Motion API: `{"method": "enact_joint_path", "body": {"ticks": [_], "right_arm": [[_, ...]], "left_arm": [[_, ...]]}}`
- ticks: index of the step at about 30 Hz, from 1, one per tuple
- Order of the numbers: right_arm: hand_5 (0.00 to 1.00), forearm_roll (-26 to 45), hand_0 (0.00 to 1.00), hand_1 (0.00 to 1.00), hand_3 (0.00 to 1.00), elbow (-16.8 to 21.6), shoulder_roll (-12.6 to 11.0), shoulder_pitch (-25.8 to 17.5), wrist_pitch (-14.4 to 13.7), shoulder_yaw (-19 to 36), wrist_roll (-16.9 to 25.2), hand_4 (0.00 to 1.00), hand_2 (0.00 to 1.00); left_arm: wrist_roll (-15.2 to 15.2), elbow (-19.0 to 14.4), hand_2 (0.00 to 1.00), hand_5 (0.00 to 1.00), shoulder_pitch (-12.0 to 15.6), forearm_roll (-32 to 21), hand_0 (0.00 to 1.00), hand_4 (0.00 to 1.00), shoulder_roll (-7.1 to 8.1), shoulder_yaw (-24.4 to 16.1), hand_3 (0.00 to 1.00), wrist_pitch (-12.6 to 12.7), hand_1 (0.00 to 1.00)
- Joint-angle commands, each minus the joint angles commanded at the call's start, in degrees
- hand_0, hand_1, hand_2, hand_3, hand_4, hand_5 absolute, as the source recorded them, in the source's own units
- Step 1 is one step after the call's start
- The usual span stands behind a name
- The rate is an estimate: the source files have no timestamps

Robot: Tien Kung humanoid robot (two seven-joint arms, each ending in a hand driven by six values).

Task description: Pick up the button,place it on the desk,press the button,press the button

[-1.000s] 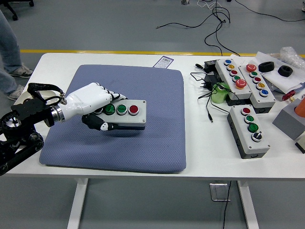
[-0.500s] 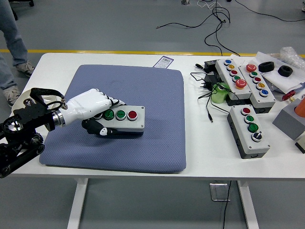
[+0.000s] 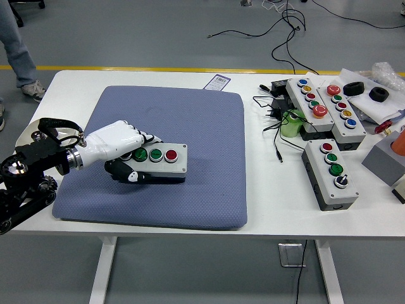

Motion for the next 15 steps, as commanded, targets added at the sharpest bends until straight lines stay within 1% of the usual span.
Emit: {"method": "enact_joint_path", "body": {"ticks": [1,4,6,7,12,13,15], "right_arm": [[0.152,0.0,0.538,0.661,0.627,0.0,0.0,0.0,0.0,0.0,0.0,0.306,0.71],[0.152,-0.2,0.538,0.661,0.627,0.0,0.0,0.0,0.1,0.1,0.0,0.306,0.71],[0.152,-0.4,0.538,0.661,0.627,0.0,0.0,-0.1,0.1,0.1,-0.1,0.306,0.71],[0.152,-0.4,0.539,0.66,0.626,0.0,0.0,-0.1,0.1,0.1,-0.1,0.305,0.71],[0.152,-0.5,0.539,0.66,0.626,0.0,0.0,-0.1,0.1,0.3,-0.1,0.305,0.71],[0.152,-0.5,0.539,0.66,0.626,0.0,0.0,-0.1,0.1,0.3,0.0,0.305,0.71],[0.152,-0.5,0.539,0.66,0.626,0.0,0.0,-0.1,0.1,0.3,0.0,0.305,0.71]], "left_arm": [[0.3,0.1,0.065,0.105,0.0,0.4,0.002,0.855,0.01,-0.1,0.184,0.2,0.013],[1.2,0.3,0.065,0.105,-0.4,1.9,0.002,0.855,-0.06,-0.2,0.184,-0.1,0.013],[1.7,0.2,0.065,0.105,-0.7,2.7,0.002,0.855,-0.1,-0.1,0.184,-1.5,0.013],[1.8,0.2,0.376,0.313,-0.8,2.9,0.125,0.973,-0.11,-0.1,0.434,-1.7,0.303],[2.5,-0.1,0.376,0.313,-1.2,4.3,0.125,0.973,0.15,0.1,0.434,-3.6,0.303],[2.7,-0.1,0.674,0.381,-1.2,4.6,0.481,0.979,0.2,0.1,0.661,-4.4,0.626],[3.3,-0.3,0.674,0.381,-1.3,5.1,0.481,0.979,0.27,0.1,0.661,-6.2,0.626]]}}
